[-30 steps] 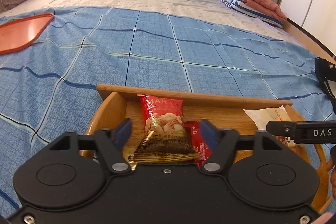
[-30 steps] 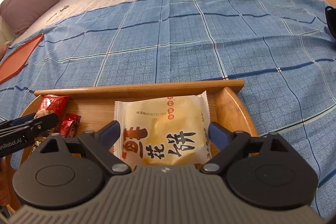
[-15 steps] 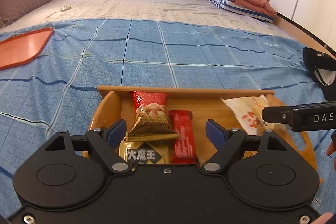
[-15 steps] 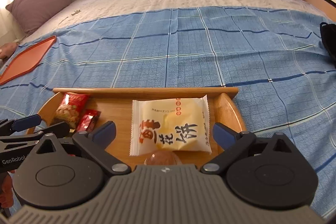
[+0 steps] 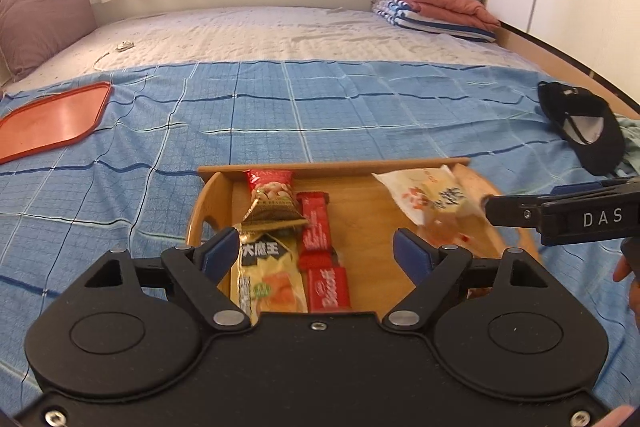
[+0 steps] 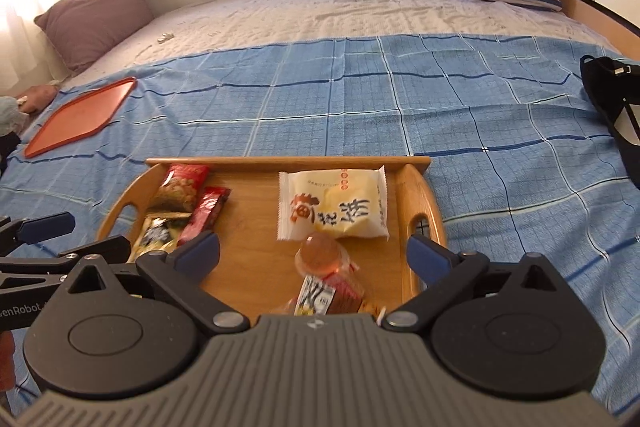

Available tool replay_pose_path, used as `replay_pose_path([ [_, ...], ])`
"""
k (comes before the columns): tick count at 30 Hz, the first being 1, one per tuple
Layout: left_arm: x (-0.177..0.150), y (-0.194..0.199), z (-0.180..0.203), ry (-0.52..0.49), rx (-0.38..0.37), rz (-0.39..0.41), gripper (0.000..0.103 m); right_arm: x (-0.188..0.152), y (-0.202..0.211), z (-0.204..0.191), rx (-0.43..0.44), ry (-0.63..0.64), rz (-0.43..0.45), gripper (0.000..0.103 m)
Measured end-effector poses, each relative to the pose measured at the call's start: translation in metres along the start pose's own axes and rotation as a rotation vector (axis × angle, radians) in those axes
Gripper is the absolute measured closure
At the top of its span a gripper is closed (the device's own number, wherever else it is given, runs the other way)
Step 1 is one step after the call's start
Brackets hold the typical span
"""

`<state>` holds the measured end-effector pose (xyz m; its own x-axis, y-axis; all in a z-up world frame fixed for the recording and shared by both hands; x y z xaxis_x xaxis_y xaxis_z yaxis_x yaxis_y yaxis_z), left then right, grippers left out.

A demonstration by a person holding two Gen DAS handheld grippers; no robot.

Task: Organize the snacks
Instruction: 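Open both tools to release the packets on the tray, then move both tools back over the remaining snacks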

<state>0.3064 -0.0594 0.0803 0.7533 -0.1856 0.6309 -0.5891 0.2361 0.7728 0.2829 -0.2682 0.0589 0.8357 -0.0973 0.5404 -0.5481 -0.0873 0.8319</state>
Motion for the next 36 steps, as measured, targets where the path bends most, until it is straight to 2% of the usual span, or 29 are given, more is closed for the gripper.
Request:
replay_pose_path([
  [4, -0.017, 0.030, 0.011, -0.023, -0.025, 0.016, 0.019, -0.021, 0.026, -0.003, 0.019, 0.027, 0.024, 0.000],
  [11, -0.059, 0.076, 0.038, -0.145, -0.036, 0.071, 0.018, -0.071, 0.059, -0.009, 0.048, 0.113, 0.043, 0.000],
  [16, -0.079, 0.106, 0.049, -0.159, -0.072, 0.092, 0.018, -0.103, 0.076, -0.014, 0.045, 0.188, 0.049, 0.000],
  [24, -0.067, 0.152, 0.047, -0.112, -0.123, 0.134, 0.017, -0.107, 0.120, -0.026, 0.080, 0.236, 0.116, 0.000],
  [27, -0.065, 0.165, 0.042, -0.105, -0.106, 0.140, 0.017, -0.104, 0.135, -0.028, 0.089, 0.235, 0.147, 0.000],
  [36, -0.107, 0.184, 0.035, -0.101, -0.057, 0.159, 0.017, -0.130, 0.143, -0.028, 0.098, 0.223, 0.175, 0.000],
])
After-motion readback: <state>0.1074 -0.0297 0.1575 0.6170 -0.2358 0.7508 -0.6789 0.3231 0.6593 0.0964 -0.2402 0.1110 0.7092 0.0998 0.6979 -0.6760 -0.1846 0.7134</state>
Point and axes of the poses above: each gripper's, at about its wrist camera, not at the fingertips, and y roughly against the way its jaws point, z to its right, x to its top, the point moved 6 cm from there along -y, roughly the way its jaws point, and after that the axes turned 10 degrees about -z, right-handed, at the moved point
